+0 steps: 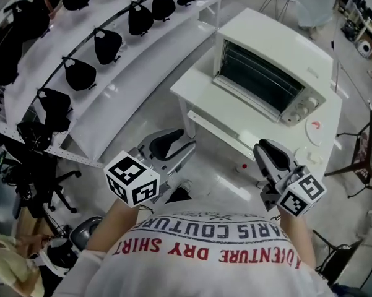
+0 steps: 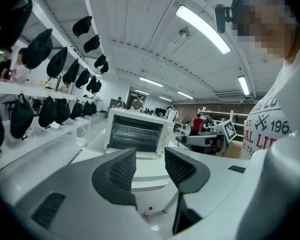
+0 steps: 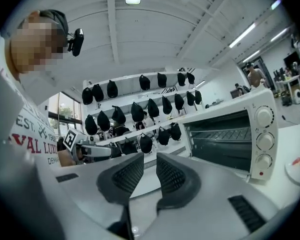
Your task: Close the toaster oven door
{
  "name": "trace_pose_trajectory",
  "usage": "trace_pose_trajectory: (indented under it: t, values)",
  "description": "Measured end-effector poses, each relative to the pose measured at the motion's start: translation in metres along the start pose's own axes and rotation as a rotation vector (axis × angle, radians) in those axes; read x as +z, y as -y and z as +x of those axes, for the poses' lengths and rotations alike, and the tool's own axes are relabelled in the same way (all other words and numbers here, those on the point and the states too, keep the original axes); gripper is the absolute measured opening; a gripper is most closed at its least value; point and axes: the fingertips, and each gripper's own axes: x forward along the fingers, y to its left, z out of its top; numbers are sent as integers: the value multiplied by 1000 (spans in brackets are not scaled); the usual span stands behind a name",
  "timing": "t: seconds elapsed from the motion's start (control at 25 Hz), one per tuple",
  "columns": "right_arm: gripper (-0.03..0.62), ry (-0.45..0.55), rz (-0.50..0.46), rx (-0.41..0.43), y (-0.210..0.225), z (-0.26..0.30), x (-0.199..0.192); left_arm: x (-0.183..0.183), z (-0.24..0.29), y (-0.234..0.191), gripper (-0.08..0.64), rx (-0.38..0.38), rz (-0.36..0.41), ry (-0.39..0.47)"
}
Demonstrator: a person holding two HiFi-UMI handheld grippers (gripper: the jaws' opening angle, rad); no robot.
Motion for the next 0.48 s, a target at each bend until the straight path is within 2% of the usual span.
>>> trace_pose_trajectory:
  t: [0.2,0.36,0.48]
  values:
    - [137,11,11,-130,6,21,6,0,13,-53,233,-86,42,-78]
    - [214,-5,12,-216,16,27,-5,-4,28,-82,245,-145,68,-103]
    - [248,-13,37,-296,26,27,-18,-12,41,-98,257,-197,88,-140]
